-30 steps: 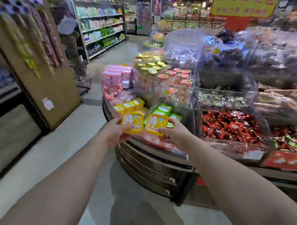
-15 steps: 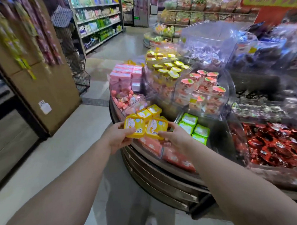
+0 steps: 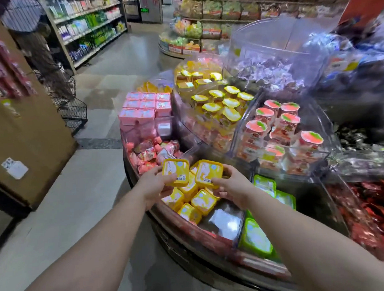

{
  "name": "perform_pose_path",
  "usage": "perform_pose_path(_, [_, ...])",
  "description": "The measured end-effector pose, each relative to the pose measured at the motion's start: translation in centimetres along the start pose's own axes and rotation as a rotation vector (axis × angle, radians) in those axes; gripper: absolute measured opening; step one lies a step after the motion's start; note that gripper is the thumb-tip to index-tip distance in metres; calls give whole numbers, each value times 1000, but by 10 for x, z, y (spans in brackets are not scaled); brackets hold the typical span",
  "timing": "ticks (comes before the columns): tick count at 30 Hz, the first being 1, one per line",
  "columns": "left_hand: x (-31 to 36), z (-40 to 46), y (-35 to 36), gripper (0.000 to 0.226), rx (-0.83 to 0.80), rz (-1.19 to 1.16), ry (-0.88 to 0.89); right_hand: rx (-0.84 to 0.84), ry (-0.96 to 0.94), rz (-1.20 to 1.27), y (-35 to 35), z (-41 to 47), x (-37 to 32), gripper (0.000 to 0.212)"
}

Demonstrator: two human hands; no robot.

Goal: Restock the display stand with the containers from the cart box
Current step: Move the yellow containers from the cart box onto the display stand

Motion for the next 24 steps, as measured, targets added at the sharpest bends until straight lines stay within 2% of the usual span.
perform_pose_path(2, [5, 19, 4, 29, -55, 18, -26, 81, 15, 46, -2, 15, 2, 45])
perform_pose_path(4, [4, 38, 7, 25, -111, 37, -62, 190, 37, 63, -6, 27, 9, 42])
perform_pose_path(9, [0, 77, 18, 42, -282, 127, -112, 386, 91, 79, -8, 41, 32, 31])
perform_pose_path(13, [-14, 87, 27, 35, -390, 163, -179, 507, 174, 176, -5, 48, 54, 28])
perform_pose_path(17, [-32, 93, 29, 58, -477, 274, -224, 594, 242, 144, -8, 51, 71, 23])
perform_pose_path(19, [-37, 95, 27, 60, -491, 316, -227, 607, 261, 148, -10, 57, 78, 22])
perform_pose_path(20, [-39, 97, 25, 59, -482, 315, -230, 633, 261, 156, -14, 62, 81, 24])
perform_pose_path(23, [-45, 102, 20, 66, -476, 330, -246, 734, 284, 148, -21, 68, 85, 61])
perform_pose_path(24, [-46, 103, 20, 67, -482, 333, -252, 768, 297, 115, -19, 66, 85, 68])
Point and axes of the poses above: each hand's wrist, its own z-axis towards the middle knuckle, its own y-axis out of the palm, x = y × z, the point moved 5 cm from there along z, towards the middle knuckle, and after that the axes turned 2 degrees about y, right-handed, at the moved point
